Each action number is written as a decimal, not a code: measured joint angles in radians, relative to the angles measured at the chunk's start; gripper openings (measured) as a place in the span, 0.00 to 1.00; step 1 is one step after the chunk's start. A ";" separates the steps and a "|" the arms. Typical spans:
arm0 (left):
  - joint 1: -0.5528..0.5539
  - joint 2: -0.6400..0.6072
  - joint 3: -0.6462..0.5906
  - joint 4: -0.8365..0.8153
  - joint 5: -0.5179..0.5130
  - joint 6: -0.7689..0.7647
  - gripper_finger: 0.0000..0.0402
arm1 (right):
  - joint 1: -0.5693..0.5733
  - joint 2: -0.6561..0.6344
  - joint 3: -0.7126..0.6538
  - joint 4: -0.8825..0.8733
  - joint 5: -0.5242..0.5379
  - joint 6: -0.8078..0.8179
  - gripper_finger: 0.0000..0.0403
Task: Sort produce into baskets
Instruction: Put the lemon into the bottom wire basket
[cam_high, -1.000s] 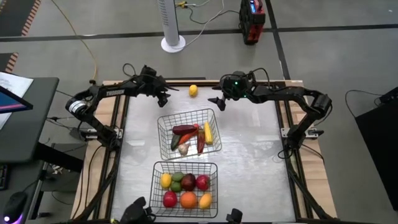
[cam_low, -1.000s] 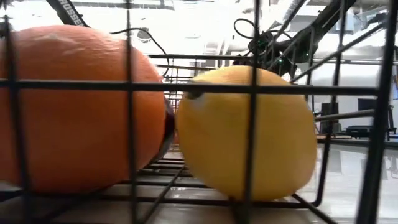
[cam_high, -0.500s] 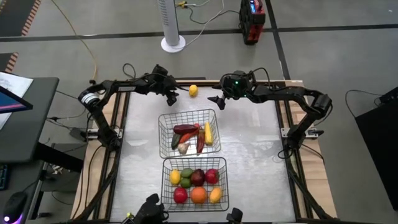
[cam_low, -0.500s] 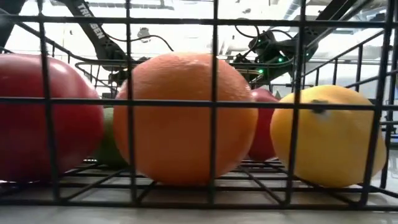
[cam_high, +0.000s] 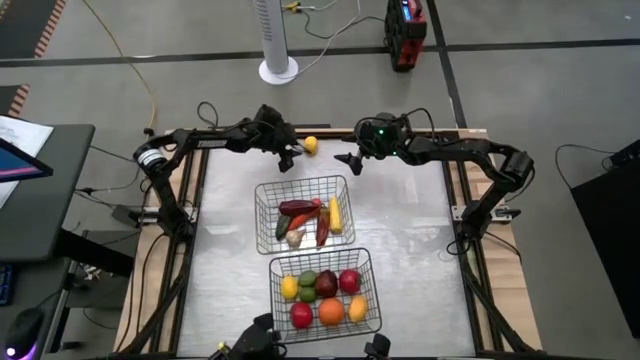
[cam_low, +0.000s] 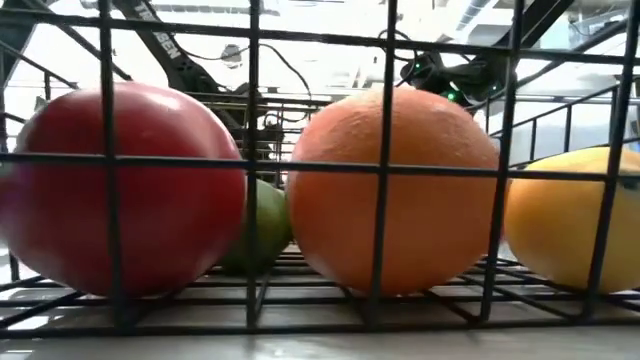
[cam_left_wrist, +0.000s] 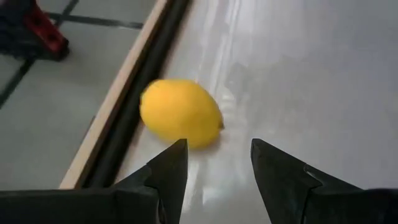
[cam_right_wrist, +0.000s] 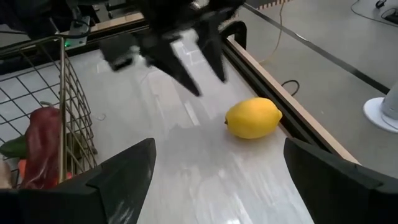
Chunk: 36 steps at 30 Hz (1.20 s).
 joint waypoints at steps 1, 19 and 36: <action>0.003 0.010 0.003 0.015 0.010 -0.009 0.41 | 0.000 0.000 0.000 0.000 0.000 0.000 0.94; 0.029 -0.014 0.038 -0.138 0.083 0.057 0.41 | -0.052 -0.025 0.000 -0.062 -0.001 -0.002 0.94; 0.207 -0.107 -0.114 0.137 0.185 0.016 0.41 | -0.071 -0.148 -0.119 0.020 0.022 0.006 0.94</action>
